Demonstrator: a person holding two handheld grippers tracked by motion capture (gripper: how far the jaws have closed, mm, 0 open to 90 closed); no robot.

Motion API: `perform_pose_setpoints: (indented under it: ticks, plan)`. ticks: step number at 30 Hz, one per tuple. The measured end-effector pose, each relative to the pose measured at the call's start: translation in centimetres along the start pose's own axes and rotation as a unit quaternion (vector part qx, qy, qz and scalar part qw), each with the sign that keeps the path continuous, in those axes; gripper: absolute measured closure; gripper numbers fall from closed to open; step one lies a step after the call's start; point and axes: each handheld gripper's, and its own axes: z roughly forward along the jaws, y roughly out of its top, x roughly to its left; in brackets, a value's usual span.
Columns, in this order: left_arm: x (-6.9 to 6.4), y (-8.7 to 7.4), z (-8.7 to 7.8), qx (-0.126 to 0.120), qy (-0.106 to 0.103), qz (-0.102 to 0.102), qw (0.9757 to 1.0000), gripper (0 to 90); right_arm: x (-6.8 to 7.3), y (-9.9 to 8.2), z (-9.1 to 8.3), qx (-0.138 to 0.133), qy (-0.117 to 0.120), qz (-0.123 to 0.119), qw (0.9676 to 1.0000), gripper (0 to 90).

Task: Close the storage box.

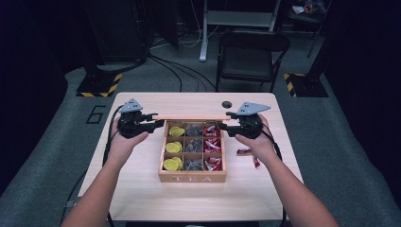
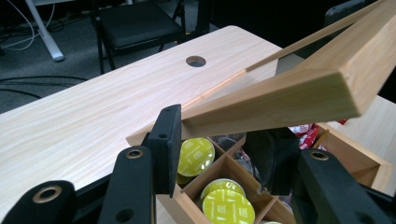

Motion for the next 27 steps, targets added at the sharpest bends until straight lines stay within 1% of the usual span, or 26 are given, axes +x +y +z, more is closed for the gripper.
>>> perform_pose_setpoints:
  ticks: [1, 4, 5, 7, 8, 9, 11, 13, 15, 17, 18, 20, 24, 25, 27]
  plan:
    - [-0.1, -0.1, 0.0, -0.002, -0.001, -0.003, 1.0, 56.5, 0.2, 0.0, -0.2, 0.0, 0.0, 0.002, 1.0, 44.1]
    - [-0.2, -0.4, -0.1, 0.005, -0.004, -0.003, 1.0, 56.1, 0.5, 0.2, -0.5, -0.002, 0.005, -0.005, 1.0, 43.4]
    - [-0.2, -0.4, -0.1, 0.007, -0.004, 0.001, 1.0, 56.1, 0.6, 0.2, -0.7, -0.002, 0.006, -0.002, 1.0, 43.1]
    - [-0.3, -0.7, -0.2, 0.004, -0.003, 0.0, 1.0, 56.0, 0.8, 0.2, -0.9, -0.004, 0.01, -0.005, 0.9999, 42.2]
    - [-0.4, -0.8, -0.2, 0.004, -0.003, 0.0, 1.0, 56.0, 1.0, 0.2, -1.1, -0.003, 0.012, -0.001, 0.9999, 42.2]
    - [-0.4, -0.9, -0.2, 0.003, -0.005, -0.005, 1.0, 56.0, 1.1, 0.2, -1.2, -0.004, 0.012, -0.003, 0.9999, 42.2]
    - [-0.5, -1.2, -0.2, 0.002, -0.006, -0.006, 1.0, 56.0, 1.2, 0.2, -1.5, -0.004, 0.017, -0.005, 0.9998, 42.1]
    - [-0.6, -1.4, -0.2, 0.001, -0.004, -0.003, 1.0, 56.0, 1.4, 0.1, -1.7, -0.005, 0.017, -0.007, 0.9998, 41.9]
    - [-0.7, -1.6, -0.3, 0.006, -0.005, -0.004, 1.0, 56.0, 1.7, 0.0, -2.0, -0.006, 0.019, -0.002, 0.9998, 41.8]
    - [-0.9, -1.8, -0.3, 0.007, -0.004, -0.001, 1.0, 56.0, 2.0, 0.0, -2.4, -0.009, 0.024, -0.008, 0.9996, 41.7]
    - [-0.9, -1.8, -0.3, 0.007, -0.004, -0.002, 1.0, 56.1, 2.2, 0.0, -2.6, -0.01, 0.026, -0.003, 0.9996, 41.6]
    - [-1.0, -2.1, -0.4, 0.008, -0.005, -0.003, 1.0, 56.1, 2.5, 0.0, -2.8, -0.013, 0.028, -0.011, 0.9995, 41.6]
    - [-1.1, -2.6, -0.4, 0.008, -0.007, -0.006, 0.9999, 56.2, 3.0, -0.3, -3.4, -0.018, 0.028, -0.014, 0.9994, 44.3]
    - [-1.2, -2.8, -0.4, 0.013, -0.008, -0.002, 0.9999, 56.1, 3.0, -0.4, -3.4, -0.015, 0.029, -0.011, 0.9994, 45.1]
    - [-1.3, -3.0, -0.5, 0.012, -0.005, -0.001, 0.9999, 56.2, 3.0, -0.6, -3.5, -0.011, 0.034, -0.01, 0.9993, 46.0]
